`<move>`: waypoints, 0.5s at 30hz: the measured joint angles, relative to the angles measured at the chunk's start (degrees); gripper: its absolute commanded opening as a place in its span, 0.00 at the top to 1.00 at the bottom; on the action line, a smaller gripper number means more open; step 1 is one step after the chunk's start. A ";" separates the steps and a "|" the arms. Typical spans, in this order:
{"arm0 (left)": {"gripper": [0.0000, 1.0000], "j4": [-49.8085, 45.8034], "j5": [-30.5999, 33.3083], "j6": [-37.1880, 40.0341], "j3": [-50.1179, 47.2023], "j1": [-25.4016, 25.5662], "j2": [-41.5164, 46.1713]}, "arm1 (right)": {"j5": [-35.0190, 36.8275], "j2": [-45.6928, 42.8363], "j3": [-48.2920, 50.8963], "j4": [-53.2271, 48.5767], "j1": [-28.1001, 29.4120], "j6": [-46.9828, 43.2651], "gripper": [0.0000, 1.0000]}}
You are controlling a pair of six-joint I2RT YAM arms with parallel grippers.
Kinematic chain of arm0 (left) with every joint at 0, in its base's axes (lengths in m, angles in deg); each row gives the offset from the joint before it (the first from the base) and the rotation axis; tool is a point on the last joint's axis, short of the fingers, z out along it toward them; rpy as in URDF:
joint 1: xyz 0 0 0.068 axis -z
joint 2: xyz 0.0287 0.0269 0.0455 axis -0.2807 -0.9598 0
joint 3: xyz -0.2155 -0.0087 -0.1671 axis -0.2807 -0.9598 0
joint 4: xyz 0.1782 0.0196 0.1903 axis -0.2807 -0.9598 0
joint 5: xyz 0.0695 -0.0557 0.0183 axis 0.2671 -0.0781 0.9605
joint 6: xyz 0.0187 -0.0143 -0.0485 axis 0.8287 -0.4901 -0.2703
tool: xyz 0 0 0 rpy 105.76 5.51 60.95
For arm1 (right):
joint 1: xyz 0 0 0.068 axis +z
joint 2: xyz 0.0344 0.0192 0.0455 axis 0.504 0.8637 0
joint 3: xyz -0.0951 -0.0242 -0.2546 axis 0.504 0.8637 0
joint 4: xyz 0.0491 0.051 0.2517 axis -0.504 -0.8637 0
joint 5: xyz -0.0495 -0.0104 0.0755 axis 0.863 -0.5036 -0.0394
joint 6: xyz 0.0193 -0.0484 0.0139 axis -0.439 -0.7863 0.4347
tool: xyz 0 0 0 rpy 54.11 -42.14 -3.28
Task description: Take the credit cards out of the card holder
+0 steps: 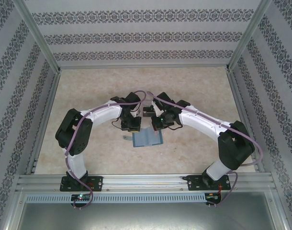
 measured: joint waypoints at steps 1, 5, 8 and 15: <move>0.92 0.04 0.07 -0.02 -0.63 0.00 0.66 | 0.26 0.00 -0.79 -0.68 -0.28 -2.80 0.97; 0.91 0.33 0.22 -0.04 -3.26 -0.59 3.26 | 1.09 -0.02 -2.84 -1.66 -1.57 -16.74 1.00; 0.90 0.81 0.24 -0.09 -5.18 -1.22 4.61 | 1.97 -0.02 -3.58 -2.78 -2.62 -27.93 1.00; 0.88 2.05 0.20 -0.46 -9.29 -2.54 7.15 | -0.24 2.29 -11.08 -8.00 -6.78 -50.80 1.00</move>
